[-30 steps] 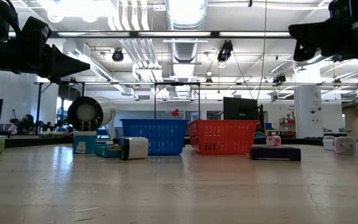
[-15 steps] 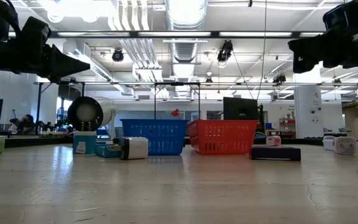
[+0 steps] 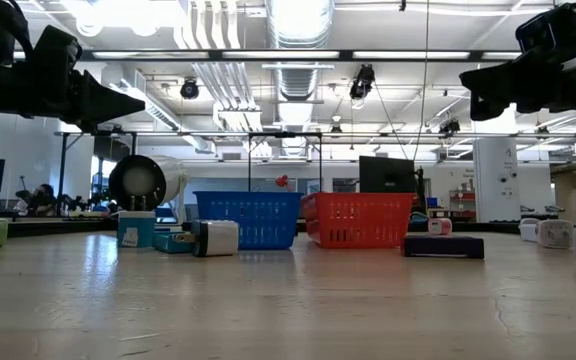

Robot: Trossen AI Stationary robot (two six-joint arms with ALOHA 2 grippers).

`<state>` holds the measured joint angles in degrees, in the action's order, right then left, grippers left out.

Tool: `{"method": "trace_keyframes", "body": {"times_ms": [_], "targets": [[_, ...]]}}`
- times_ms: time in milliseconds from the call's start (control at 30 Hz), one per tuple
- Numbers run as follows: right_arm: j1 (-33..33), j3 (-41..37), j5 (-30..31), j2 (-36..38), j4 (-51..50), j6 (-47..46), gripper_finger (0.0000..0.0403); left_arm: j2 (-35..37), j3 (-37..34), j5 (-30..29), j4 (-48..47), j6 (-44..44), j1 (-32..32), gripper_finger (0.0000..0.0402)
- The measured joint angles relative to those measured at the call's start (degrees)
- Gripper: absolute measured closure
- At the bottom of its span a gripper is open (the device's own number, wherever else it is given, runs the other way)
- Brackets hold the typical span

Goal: Pick & Place Office items
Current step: Put the dark blue digital clock into the blue bin

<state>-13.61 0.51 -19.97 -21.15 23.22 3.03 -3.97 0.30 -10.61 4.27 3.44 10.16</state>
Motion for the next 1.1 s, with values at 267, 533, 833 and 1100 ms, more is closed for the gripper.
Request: {"method": "trace_keyframes", "body": {"times_ms": [267, 533, 833, 1100], "targets": [[0.0, 0.0, 0.0, -0.1, -0.7, -0.5, 0.0394, 0.0, 0.0, 0.0, 1.1, 7.0, 0.0, 0.0392], [0.0, 0.0, 0.0, -0.1, -0.7, -0.5, 0.0394, 0.0, 0.0, 0.1, 1.7, 2.5, 0.0, 0.0392], [0.0, 0.0, 0.4, -0.1, -0.7, -0.9, 0.0394, 0.0, 0.0, 0.1, 1.7, 2.1, 0.0, 0.0392], [0.0, 0.0, 0.4, -0.1, -0.7, -0.6, 0.0394, 0.0, 0.0, 0.2, 1.7, 2.1, 0.0, 0.0392]]}}
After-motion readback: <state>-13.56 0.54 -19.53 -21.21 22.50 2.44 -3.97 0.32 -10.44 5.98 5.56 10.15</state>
